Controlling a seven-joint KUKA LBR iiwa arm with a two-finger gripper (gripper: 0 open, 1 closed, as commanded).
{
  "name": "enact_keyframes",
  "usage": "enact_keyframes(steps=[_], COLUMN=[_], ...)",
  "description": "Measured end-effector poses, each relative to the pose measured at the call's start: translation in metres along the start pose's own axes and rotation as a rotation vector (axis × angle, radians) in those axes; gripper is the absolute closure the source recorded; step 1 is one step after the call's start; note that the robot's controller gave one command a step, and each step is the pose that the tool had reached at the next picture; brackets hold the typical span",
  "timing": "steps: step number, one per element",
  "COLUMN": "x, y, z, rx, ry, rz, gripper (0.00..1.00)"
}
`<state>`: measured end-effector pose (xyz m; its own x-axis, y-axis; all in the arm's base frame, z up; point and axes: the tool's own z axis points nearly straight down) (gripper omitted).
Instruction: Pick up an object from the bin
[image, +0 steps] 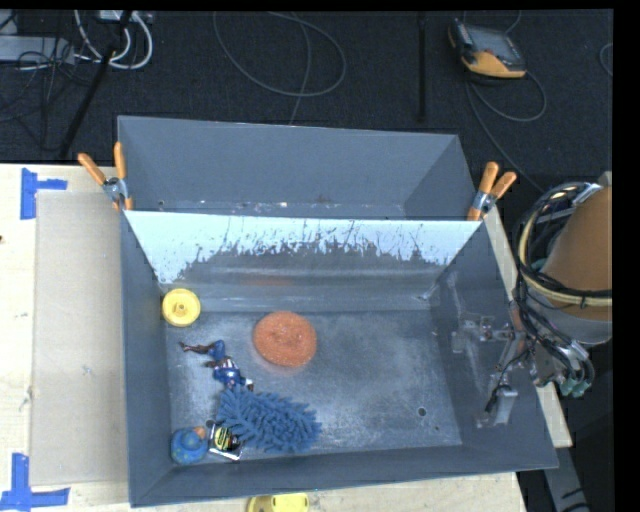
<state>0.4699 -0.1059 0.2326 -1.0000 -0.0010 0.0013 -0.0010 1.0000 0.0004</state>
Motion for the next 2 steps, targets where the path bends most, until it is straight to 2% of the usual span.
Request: enact_keyframes(steps=[1,2], x=[-0.035,-0.051], y=[0.043,0.076], z=[0.029,0.043], rx=[0.002,-0.002], ry=[-0.004,0.0], rz=[-0.065,0.0], gripper=[0.0,0.0])
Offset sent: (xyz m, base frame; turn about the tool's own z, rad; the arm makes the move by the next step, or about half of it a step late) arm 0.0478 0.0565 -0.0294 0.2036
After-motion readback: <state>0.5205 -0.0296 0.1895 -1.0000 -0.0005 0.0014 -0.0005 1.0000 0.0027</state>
